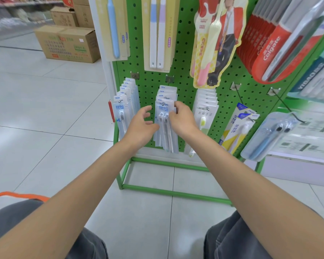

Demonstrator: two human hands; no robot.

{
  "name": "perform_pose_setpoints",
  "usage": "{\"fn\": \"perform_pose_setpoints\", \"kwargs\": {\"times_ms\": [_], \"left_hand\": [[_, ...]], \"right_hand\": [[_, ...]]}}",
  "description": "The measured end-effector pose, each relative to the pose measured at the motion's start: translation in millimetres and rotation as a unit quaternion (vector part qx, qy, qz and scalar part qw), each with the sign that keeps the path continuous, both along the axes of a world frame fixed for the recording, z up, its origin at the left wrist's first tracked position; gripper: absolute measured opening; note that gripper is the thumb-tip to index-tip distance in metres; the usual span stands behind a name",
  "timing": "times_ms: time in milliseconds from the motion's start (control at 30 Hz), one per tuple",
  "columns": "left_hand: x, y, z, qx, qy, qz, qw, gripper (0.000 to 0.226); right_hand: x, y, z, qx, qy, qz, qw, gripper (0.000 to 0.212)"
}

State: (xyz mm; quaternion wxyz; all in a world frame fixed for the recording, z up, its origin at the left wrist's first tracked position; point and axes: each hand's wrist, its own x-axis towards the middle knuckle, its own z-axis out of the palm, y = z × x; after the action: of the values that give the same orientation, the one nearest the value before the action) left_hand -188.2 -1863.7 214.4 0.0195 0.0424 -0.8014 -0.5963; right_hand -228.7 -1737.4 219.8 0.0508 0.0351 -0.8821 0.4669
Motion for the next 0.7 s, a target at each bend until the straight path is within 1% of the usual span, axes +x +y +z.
{"fn": "perform_pose_setpoints", "kwargs": {"times_ms": [133, 267, 333, 433, 533, 600, 700], "left_hand": [[-1.6, -0.1, -0.4, 0.004, 0.006, -0.002, 1.0, 0.066], [-4.2, -1.4, -1.1, -0.005, 0.017, -0.011, 1.0, 0.07], [-6.2, -2.3, -1.5, -0.021, 0.032, -0.02, 0.999, 0.074], [-11.8, -4.1, -1.2, -0.042, 0.054, -0.03, 0.997, 0.076], [-18.6, -4.1, -2.4, -0.057, 0.063, -0.029, 0.996, 0.074], [-21.5, -2.4, -3.5, -0.059, 0.068, -0.027, 0.996, 0.07], [-24.6, 1.4, -4.3, -0.05, 0.076, -0.027, 0.995, 0.057]], "right_hand": [[3.8, 4.5, 9.7, 0.005, 0.055, 0.001, 0.998, 0.041], [0.5, 12.5, 19.1, 0.062, 0.14, -0.013, 0.988, 0.048], [-4.4, 16.3, 21.3, 0.095, 0.165, -0.013, 0.982, 0.048], [-13.2, 20.1, 22.8, 0.152, 0.167, 0.006, 0.974, 0.045], [-20.1, 21.8, 23.4, 0.186, 0.168, 0.022, 0.968, 0.038], [-23.5, 22.3, 25.5, 0.193, 0.164, 0.016, 0.967, 0.034], [-25.8, 22.0, 28.7, 0.194, 0.169, 0.017, 0.966, 0.024]]}}
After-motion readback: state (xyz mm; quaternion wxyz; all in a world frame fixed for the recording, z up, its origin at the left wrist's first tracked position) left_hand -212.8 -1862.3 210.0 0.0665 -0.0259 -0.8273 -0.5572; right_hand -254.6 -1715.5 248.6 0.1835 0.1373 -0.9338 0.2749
